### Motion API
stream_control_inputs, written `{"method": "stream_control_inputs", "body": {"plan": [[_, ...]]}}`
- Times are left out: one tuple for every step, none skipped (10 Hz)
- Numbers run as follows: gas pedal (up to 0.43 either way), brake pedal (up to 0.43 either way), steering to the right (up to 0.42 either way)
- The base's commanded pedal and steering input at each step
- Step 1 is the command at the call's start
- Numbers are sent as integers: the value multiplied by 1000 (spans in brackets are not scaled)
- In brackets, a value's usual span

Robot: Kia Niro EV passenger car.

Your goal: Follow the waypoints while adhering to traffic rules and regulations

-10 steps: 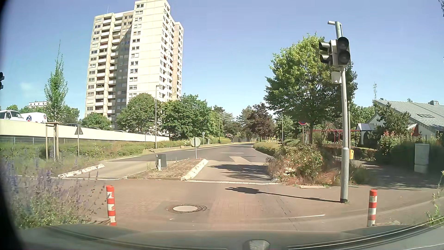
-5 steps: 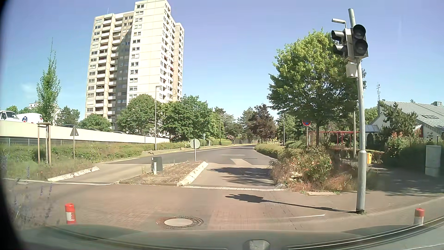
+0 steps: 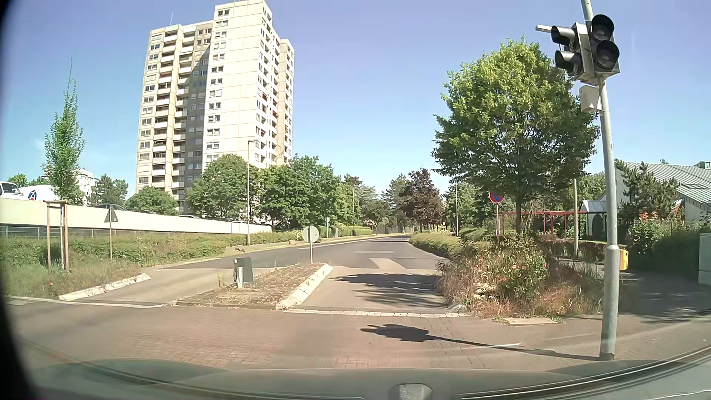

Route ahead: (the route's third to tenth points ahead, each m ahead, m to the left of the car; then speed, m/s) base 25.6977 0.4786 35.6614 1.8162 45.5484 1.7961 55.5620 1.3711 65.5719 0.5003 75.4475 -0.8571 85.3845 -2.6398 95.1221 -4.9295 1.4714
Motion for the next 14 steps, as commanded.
{"method": "stream_control_inputs", "body": {"plan": [[0, 30, -10], [0, 30, -5], [79, 30, -1], [110, 37, 0], [130, 30, -1], [150, 30, -1], [189, 30, -1], [209, 30, -1], [228, 30, -1], [240, 30, -2], [260, 30, -2], [287, 30, -3], [287, 30, -5], [299, 30, -5]]}}
